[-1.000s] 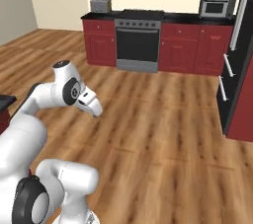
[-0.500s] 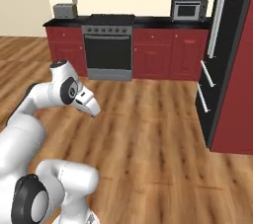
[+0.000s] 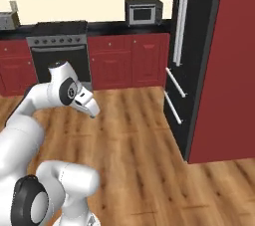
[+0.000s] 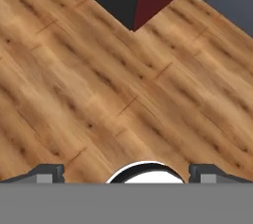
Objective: Retrieve the tupperware and aluminum foil from the cabinet and place them on the dining counter near the plate with kebab skewer and steak to prepare for storing leftovers.
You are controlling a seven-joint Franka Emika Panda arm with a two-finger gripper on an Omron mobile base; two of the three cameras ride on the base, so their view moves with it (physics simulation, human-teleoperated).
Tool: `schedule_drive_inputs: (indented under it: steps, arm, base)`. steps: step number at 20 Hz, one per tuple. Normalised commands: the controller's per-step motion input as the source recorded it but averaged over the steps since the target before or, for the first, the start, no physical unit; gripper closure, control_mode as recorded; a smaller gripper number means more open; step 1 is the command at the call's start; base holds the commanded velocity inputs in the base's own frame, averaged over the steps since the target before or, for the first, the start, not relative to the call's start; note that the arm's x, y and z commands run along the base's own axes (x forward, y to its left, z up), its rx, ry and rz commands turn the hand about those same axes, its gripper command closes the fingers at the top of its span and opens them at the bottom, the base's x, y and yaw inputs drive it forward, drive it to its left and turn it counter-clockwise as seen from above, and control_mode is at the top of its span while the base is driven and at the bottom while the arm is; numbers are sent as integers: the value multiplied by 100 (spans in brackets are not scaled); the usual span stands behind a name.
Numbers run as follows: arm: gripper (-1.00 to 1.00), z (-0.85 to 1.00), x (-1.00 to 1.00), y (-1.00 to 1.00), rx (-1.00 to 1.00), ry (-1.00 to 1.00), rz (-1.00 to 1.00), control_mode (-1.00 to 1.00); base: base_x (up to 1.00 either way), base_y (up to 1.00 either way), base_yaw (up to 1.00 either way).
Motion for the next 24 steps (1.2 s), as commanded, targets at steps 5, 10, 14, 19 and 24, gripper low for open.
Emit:
schedule_drive_inputs:
  steps: [5, 10, 14, 19, 24]
  arm:
    - [-100, 0, 0, 0, 0, 0, 0, 100]
    - [-100, 0, 0, 0, 0, 0, 0, 100]
    - [-100, 0, 0, 0, 0, 0, 0, 100]
    - [-100, 0, 0, 0, 0, 0, 0, 100]
    - [-100, 0, 0, 0, 0, 0, 0, 100]
  base:
    - [100, 34, -46]
    - [100, 44, -46]
    - [99, 65, -42]
    - [86, 95, -34]
    - [72, 100, -27]
